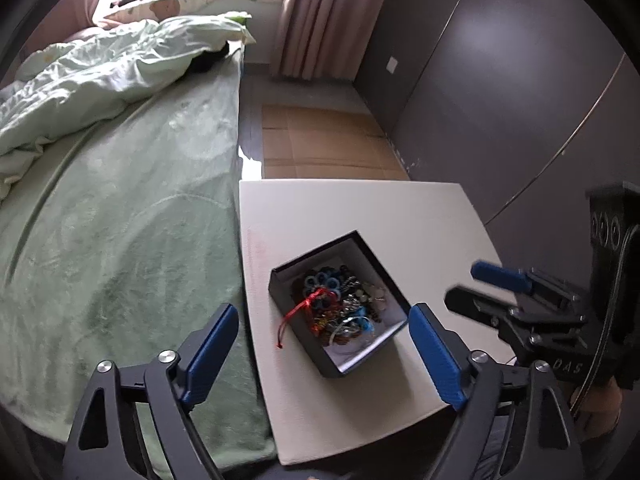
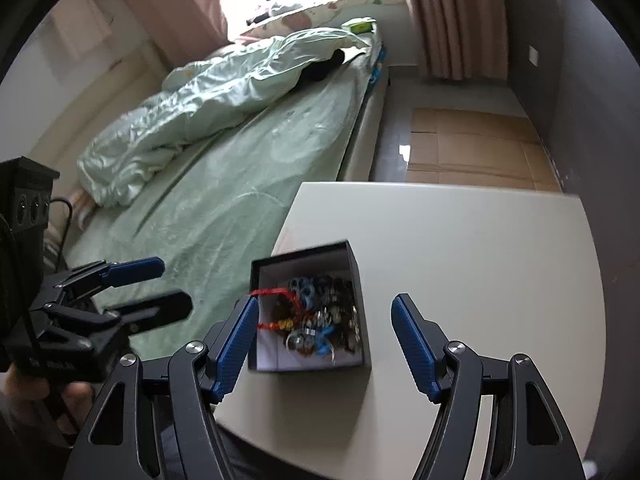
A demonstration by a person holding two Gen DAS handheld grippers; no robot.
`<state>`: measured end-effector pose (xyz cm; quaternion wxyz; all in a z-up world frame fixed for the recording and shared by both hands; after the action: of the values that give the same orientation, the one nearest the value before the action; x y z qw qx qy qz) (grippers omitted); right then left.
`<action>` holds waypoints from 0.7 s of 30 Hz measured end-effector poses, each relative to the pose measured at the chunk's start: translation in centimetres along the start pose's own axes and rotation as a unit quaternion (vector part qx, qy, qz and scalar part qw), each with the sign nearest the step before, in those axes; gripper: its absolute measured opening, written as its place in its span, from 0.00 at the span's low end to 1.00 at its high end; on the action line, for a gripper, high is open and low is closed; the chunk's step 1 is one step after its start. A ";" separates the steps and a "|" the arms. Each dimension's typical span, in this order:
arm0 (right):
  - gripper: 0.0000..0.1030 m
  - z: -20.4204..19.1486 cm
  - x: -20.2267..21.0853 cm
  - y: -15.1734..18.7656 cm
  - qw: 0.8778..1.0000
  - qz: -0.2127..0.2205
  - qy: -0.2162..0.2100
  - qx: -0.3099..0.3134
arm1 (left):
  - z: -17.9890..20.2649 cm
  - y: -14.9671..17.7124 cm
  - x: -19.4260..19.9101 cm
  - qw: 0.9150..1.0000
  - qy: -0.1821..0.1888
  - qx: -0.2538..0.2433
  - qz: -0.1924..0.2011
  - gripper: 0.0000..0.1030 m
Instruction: Organize jewelry
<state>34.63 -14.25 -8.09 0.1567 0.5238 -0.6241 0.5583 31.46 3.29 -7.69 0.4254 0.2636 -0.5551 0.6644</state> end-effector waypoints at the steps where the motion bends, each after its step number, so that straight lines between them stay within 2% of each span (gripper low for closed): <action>1: 0.67 0.2 0.5 0.5 1.000 0.000 -0.001 -0.004 | 0.4 0.3 0.5 1.000 0.002 0.000 0.005 0.88; 8: 0.68 1.1 4.9 3.5 0.999 0.021 0.013 -0.021 | 2.9 2.3 3.6 0.999 -0.007 -0.009 0.032 0.97; 11: 0.76 1.0 7.2 4.5 0.999 0.034 0.030 -0.019 | 3.9 3.2 6.0 0.997 -0.026 -0.012 0.072 0.99; 15: 0.81 0.9 10.2 6.0 0.997 0.048 0.054 -0.021 | 5.3 4.5 8.5 0.995 -0.025 -0.021 0.098 1.00; 21: 0.96 0.8 14.5 8.2 0.994 0.072 0.082 -0.029 | 7.4 6.7 12.2 0.989 -0.037 -0.038 0.138 1.00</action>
<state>22.27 -23.28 -1.41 0.1820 0.4248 -0.6614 0.5907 18.75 -0.65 0.69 0.3188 0.1925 -0.6259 0.6853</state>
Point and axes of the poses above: each gripper's, at about its wrist camera, not at the fingertips, and x roughly against the way its jaws point, z to its right, y to its underside, the point moved 4 cm from there along -x, roughly the way its jaws point
